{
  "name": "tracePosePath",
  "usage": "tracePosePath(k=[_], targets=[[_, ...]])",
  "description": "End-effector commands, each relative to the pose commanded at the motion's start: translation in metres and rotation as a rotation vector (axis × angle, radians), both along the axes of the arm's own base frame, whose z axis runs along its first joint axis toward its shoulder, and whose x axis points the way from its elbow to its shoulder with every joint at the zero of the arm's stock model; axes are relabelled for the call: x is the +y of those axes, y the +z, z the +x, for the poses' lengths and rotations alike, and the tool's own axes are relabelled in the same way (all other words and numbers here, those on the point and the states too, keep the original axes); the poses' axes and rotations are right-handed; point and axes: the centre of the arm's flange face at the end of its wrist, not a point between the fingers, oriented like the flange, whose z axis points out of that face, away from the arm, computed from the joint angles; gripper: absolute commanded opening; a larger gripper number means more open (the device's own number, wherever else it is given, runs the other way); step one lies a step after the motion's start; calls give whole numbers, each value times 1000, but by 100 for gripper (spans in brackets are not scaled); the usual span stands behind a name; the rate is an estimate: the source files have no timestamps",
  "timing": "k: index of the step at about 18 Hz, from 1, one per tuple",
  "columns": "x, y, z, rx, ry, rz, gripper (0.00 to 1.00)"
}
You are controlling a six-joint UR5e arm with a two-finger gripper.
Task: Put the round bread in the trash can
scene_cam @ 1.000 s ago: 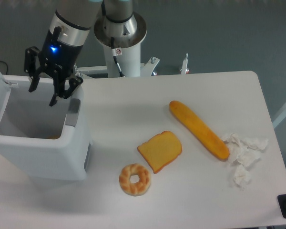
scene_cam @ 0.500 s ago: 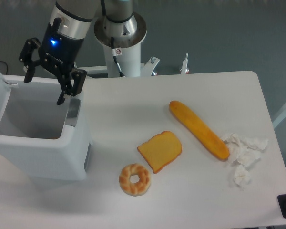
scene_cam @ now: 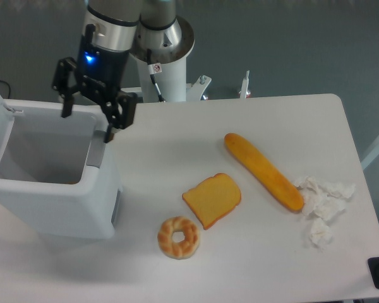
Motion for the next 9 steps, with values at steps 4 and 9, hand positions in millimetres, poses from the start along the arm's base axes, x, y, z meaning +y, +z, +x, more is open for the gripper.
tracePosePath(k=[4,9], targets=[[-10,-2,-17,133,74,-117,100],[-14,-10,-32,219,114,-214,100]])
